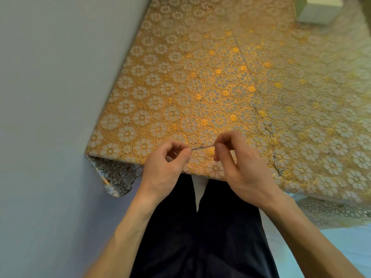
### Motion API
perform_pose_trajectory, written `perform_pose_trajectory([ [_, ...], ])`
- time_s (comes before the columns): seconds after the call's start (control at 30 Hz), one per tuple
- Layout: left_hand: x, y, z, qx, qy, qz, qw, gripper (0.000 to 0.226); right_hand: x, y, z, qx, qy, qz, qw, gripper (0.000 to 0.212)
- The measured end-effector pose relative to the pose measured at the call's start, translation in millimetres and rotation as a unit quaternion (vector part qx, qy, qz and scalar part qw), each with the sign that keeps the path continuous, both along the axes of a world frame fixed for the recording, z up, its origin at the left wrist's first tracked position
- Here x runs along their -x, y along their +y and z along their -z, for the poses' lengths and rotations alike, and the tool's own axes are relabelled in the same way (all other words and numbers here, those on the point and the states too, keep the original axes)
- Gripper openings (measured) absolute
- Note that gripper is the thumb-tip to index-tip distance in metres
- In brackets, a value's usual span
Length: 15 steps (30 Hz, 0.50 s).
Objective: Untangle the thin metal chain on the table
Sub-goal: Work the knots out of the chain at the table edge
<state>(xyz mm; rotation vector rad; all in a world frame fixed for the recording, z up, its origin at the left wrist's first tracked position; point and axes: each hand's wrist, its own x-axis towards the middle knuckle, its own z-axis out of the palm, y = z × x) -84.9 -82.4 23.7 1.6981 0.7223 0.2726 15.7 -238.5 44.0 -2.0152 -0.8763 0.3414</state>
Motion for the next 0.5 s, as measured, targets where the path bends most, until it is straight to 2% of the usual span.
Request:
perform_pose_trajectory([
  [0.07,-5,3,0,0.000,0.001,-0.002,1.000,0.018,-3,2,-16,-0.027,0.049,-0.021,0.998,0.010],
  [0.13,-11,4,-2,0.001,-0.006,0.021,1.000,0.036,-7,3,-27,-0.037,0.068,-0.030,0.997,0.011],
  [0.23,-24,-1,-11,0.006,-0.013,0.143,0.990,0.066,-16,2,-37,-0.046,0.092,-0.031,0.994,0.014],
  [0.27,-29,-4,-15,0.020,-0.011,0.188,0.982,0.065,-18,1,-40,-0.049,0.099,-0.029,0.993,0.014],
  [0.33,-37,-11,-19,0.049,-0.001,0.246,0.968,0.047,-23,-4,-46,-0.055,0.109,-0.024,0.992,0.013],
  [0.43,-38,-16,-17,0.063,0.005,0.248,0.967,0.015,-28,-12,-53,-0.064,0.118,-0.003,0.991,0.013],
  [0.5,-33,-15,-16,0.080,-0.001,0.232,0.969,0.011,-32,-16,-56,-0.080,0.129,0.029,0.988,0.013],
])
